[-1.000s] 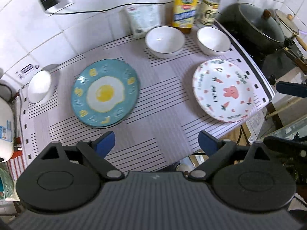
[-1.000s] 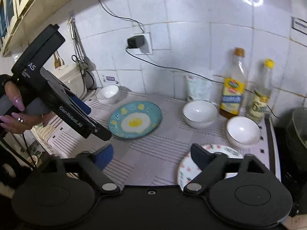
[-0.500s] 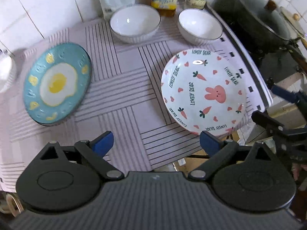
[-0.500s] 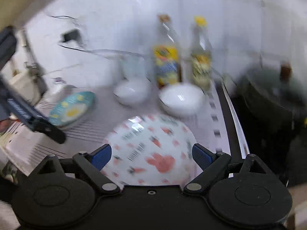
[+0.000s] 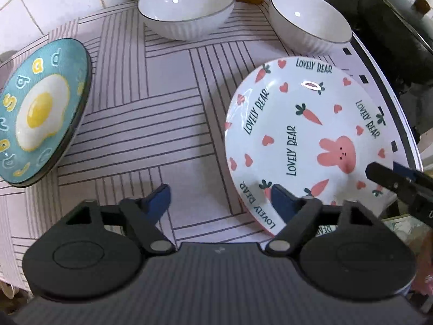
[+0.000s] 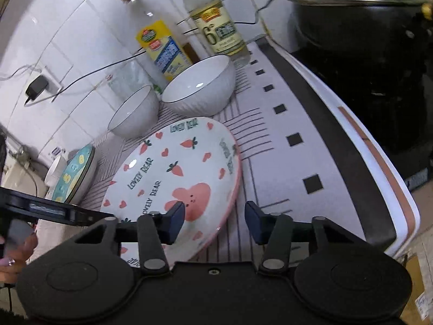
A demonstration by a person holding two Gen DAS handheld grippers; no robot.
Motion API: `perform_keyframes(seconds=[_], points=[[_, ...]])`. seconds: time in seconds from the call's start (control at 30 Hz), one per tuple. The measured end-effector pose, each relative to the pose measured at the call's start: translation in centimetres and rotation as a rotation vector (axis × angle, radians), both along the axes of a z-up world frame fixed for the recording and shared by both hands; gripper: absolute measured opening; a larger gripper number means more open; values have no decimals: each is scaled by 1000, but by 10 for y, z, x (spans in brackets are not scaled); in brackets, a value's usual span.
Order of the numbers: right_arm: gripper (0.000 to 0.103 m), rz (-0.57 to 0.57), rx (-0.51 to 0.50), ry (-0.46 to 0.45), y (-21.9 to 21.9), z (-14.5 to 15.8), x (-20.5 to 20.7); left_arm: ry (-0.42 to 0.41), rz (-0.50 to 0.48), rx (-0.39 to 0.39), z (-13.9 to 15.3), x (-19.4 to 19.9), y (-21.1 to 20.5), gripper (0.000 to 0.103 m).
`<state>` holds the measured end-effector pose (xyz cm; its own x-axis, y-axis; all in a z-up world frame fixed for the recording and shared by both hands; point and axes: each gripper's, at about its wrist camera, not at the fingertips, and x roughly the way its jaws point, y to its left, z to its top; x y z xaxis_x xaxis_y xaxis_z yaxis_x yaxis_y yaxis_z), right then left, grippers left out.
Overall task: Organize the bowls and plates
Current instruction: 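Grasp the bunny plate rim with the right tool and lift it, then carry the bunny plate onto the egg plate stack and open right tool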
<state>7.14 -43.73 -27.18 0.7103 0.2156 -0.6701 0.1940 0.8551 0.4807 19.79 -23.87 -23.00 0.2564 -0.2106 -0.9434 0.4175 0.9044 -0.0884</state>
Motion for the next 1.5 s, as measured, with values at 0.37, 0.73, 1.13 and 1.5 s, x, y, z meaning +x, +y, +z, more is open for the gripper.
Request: perform_keyframes(seconds=[0.37,0.73,1.13,1.5], points=[[16,-22,20,0,-5,-12,5,73,5,-162,-6,3,5,24],[18,14,21,9,-6,-2,9,119,-1,-123,3,9,-1,25],[19,91,10,-16,20,47,-9,76,-16,-111,59,-25,34,26],[22,199,14,-35,67,89,-4,25,77,-113,104,-40,95,26]])
